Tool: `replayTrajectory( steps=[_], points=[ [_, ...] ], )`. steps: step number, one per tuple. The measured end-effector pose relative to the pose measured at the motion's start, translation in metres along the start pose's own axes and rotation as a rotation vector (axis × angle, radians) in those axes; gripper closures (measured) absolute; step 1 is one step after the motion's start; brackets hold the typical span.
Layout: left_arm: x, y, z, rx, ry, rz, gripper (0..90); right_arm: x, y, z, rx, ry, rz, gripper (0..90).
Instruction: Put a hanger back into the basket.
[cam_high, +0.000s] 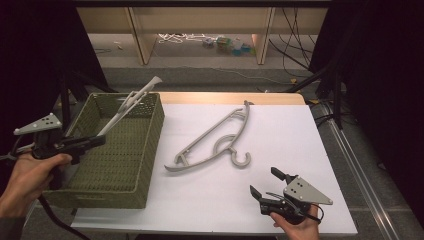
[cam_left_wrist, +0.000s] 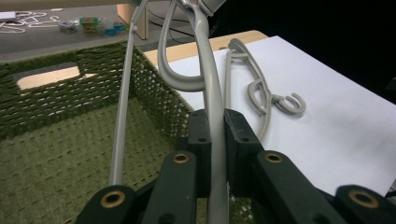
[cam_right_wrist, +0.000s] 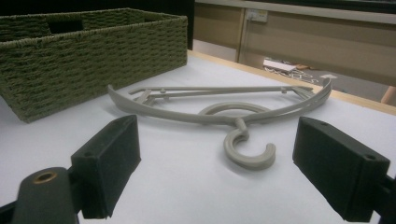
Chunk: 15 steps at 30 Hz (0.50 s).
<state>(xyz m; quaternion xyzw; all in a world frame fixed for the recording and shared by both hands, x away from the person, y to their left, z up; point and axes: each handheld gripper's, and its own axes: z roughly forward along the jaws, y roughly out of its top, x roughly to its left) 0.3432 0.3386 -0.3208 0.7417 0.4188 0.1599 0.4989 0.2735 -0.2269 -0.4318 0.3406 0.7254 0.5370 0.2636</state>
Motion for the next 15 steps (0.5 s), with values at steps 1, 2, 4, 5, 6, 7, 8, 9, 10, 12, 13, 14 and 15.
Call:
replayTrajectory(
  steps=[1,2,4,5,6,7,8,9,10,12,13,14,15],
  points=[
    [0.003,-0.002,-0.002,-0.002,-0.002,0.003,82.2,0.0,0.0,0.0,-0.001,0.003,0.001,15.9],
    [0.004,-0.003,-0.003,0.002,0.001,0.006,82.2,0.0,0.0,0.0,0.0,0.002,0.005,15.9],
    [0.008,-0.006,-0.006,0.006,0.005,0.005,82.2,-0.001,0.0,0.0,-0.001,-0.001,0.005,15.9],
    [0.01,-0.008,-0.007,0.007,0.005,0.014,82.2,-0.001,0.0,0.0,0.0,-0.004,0.001,15.9],
    [0.011,-0.009,-0.008,0.009,0.004,0.016,82.2,-0.001,-0.001,0.001,-0.007,-0.014,0.001,15.9],
    [0.014,-0.011,-0.01,0.009,0.001,0.018,82.2,-0.002,-0.001,0.001,-0.001,-0.011,0.003,15.9],
    [0.015,-0.012,-0.011,0.009,0.0,0.018,82.2,-0.002,-0.001,0.001,-0.001,-0.011,0.003,15.9],
    [0.017,-0.014,-0.012,0.014,0.005,0.024,82.2,-0.002,-0.001,0.001,-0.001,-0.013,0.002,15.9],
    [0.018,-0.016,-0.013,0.014,0.004,0.023,82.2,-0.002,-0.001,0.001,0.0,-0.013,0.004,15.9],
    [0.02,-0.019,-0.014,0.015,-0.001,0.024,82.2,-0.002,-0.002,0.002,-0.006,-0.006,0.014,15.9],
    [0.021,-0.021,-0.015,0.018,-0.007,0.035,82.2,-0.003,-0.002,0.002,-0.004,-0.011,0.011,15.9],
    [0.021,-0.023,-0.015,0.02,-0.004,0.029,82.2,-0.003,-0.002,0.001,-0.002,-0.023,0.006,15.9],
    [0.022,-0.024,-0.015,0.025,-0.004,0.035,82.2,-0.003,-0.002,0.002,0.0,-0.023,0.006,15.9]
  ],
)
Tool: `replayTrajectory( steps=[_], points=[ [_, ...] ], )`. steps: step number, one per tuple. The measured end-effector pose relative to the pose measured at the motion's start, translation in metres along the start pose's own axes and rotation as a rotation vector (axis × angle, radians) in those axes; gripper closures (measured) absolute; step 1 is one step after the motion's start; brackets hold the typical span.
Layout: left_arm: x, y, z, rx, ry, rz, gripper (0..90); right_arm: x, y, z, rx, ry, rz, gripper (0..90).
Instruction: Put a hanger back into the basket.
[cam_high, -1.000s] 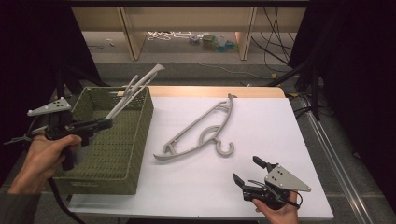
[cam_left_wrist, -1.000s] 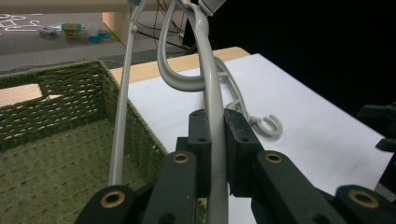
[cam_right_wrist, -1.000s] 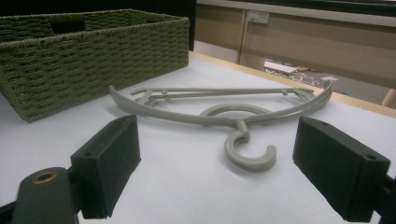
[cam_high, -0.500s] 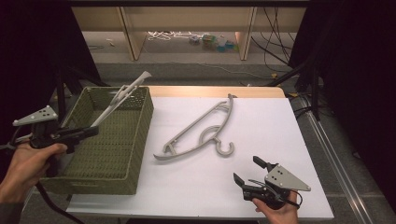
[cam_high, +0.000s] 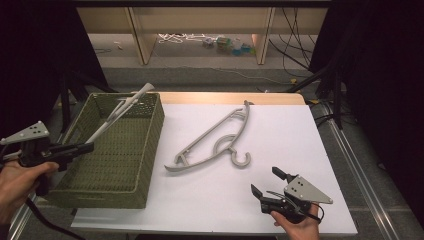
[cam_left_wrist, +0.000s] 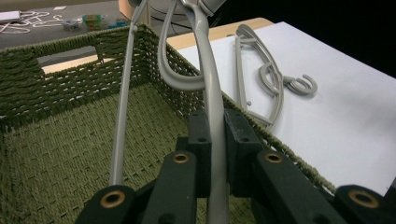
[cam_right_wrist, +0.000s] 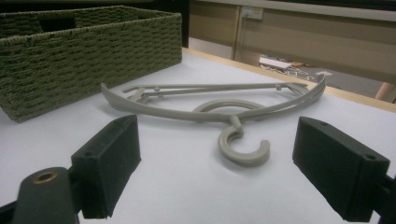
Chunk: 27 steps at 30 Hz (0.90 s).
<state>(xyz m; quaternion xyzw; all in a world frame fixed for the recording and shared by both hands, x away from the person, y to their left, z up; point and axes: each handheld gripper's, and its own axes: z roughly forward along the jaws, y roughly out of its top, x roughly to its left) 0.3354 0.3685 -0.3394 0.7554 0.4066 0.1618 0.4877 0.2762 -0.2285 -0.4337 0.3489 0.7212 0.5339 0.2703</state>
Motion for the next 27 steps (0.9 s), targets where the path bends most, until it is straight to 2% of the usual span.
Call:
replayTrajectory(
  steps=[9,11,16,18,19,20,21,22,27],
  points=[
    [0.006,-0.008,0.0,0.035,-0.003,0.03,82.1,0.0,0.0,0.0,0.001,0.0,-0.001,16.0],
    [0.008,-0.008,0.0,0.046,-0.008,0.022,82.1,0.0,0.0,0.0,0.001,0.0,-0.001,16.0],
    [0.01,-0.011,0.004,0.08,-0.005,0.033,82.1,0.0,0.0,0.0,0.0,-0.001,0.0,16.0],
    [0.011,-0.014,0.008,0.05,-0.007,0.02,82.1,0.0,0.0,0.0,0.003,0.0,0.001,16.1],
    [0.012,-0.014,0.008,0.052,-0.003,0.018,82.1,0.0,0.0,0.0,0.003,0.001,-0.001,16.1],
    [0.014,-0.012,0.007,0.087,0.003,0.026,82.1,0.0,0.0,0.0,0.003,0.002,-0.003,16.1],
    [0.015,-0.013,0.01,0.072,0.003,0.017,82.1,0.0,0.0,0.001,0.002,0.002,-0.003,16.1],
    [0.017,-0.012,0.01,0.107,0.009,0.023,82.1,0.0,0.0,0.001,0.002,0.003,-0.004,16.1],
    [0.023,-0.01,0.02,0.135,0.004,0.034,82.1,0.0,0.0,0.001,0.003,0.002,-0.002,16.1]
  ],
)
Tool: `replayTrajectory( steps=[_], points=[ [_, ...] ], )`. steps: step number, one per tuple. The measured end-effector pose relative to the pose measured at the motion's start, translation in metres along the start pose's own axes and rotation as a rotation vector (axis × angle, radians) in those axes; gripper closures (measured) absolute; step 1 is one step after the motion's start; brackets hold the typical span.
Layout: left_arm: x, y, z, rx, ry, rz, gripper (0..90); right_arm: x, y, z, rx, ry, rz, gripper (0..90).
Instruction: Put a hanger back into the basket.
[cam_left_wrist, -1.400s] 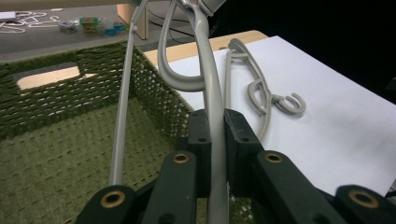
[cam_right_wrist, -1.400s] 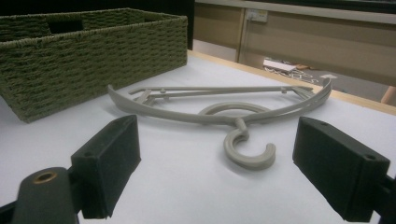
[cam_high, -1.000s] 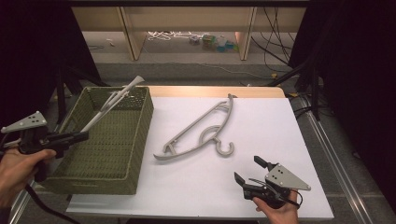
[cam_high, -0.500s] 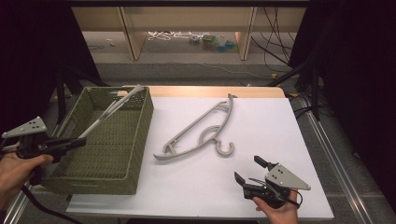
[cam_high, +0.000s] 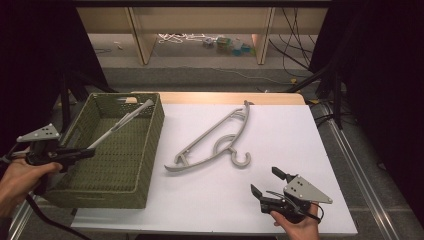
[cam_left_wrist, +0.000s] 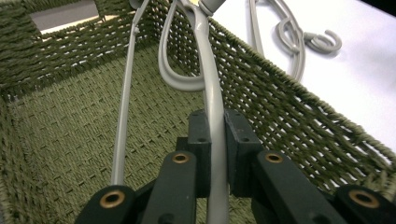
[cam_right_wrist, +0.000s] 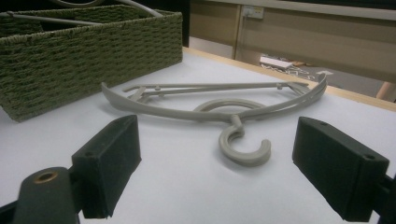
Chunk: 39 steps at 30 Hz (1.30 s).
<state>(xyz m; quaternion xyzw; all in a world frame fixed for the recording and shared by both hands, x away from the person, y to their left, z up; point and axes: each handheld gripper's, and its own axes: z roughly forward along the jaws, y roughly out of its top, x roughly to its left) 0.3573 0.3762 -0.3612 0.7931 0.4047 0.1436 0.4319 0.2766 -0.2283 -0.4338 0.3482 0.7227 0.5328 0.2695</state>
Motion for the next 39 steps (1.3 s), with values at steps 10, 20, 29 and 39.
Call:
replayTrajectory(
  steps=[10,20,29,39],
  points=[
    [0.013,-0.007,0.02,0.112,0.009,0.003,81.7,0.001,0.0,0.0,-0.001,0.003,-0.001,16.1],
    [0.013,-0.006,0.029,0.218,-0.014,0.029,81.7,0.001,0.0,0.001,0.001,0.006,0.0,16.2],
    [0.015,-0.015,0.035,0.296,-0.002,0.017,81.4,0.001,0.0,0.001,0.002,0.005,0.001,16.2],
    [0.013,-0.016,0.04,0.365,-0.027,-0.018,76.5,0.001,0.0,0.001,0.002,0.009,0.001,16.3]
  ],
)
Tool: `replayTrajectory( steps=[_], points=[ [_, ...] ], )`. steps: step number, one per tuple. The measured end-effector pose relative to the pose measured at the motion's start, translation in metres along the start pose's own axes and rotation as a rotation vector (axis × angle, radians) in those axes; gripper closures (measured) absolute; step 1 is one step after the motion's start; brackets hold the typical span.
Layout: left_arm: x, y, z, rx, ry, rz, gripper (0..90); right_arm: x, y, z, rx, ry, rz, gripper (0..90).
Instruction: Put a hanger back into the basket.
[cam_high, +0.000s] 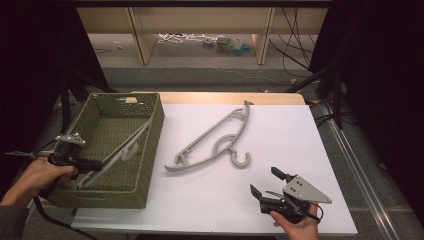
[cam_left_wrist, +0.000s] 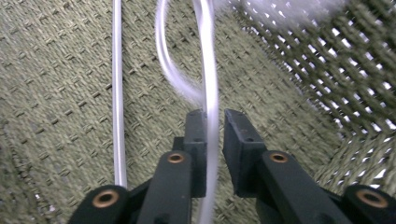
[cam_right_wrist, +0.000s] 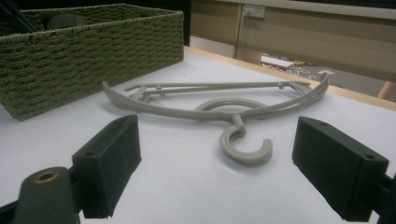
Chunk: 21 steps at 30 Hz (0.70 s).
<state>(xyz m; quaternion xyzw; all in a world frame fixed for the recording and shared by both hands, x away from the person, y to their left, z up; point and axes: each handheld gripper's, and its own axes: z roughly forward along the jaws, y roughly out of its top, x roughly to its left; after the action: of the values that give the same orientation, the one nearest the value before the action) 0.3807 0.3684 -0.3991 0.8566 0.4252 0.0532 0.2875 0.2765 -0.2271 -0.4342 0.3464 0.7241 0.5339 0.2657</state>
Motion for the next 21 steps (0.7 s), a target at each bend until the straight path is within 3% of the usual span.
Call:
replayTrajectory(
  steps=[3,7,10,14,17,21],
  points=[
    [-0.002,0.001,0.001,-0.001,0.009,-0.006,74.6,0.0,0.0,0.001,-0.011,0.006,0.01,16.3],
    [-0.008,0.005,-0.002,-0.059,0.013,-0.03,70.1,-0.001,0.0,0.0,-0.003,-0.006,0.002,16.3],
    [-0.014,0.01,-0.009,-0.092,0.023,-0.012,65.6,0.0,0.0,0.001,-0.007,0.008,0.011,16.2],
    [-0.027,0.017,-0.019,-0.186,0.039,-0.013,54.9,-0.001,0.0,0.0,-0.001,-0.007,0.005,16.2],
    [-0.041,0.023,-0.028,-0.26,0.075,-0.037,45.1,-0.001,0.0,-0.001,-0.002,-0.005,0.0,16.2],
    [-0.063,0.033,-0.038,-0.377,0.08,-0.033,39.3,-0.001,0.0,-0.001,0.004,-0.004,0.003,16.2]
  ],
)
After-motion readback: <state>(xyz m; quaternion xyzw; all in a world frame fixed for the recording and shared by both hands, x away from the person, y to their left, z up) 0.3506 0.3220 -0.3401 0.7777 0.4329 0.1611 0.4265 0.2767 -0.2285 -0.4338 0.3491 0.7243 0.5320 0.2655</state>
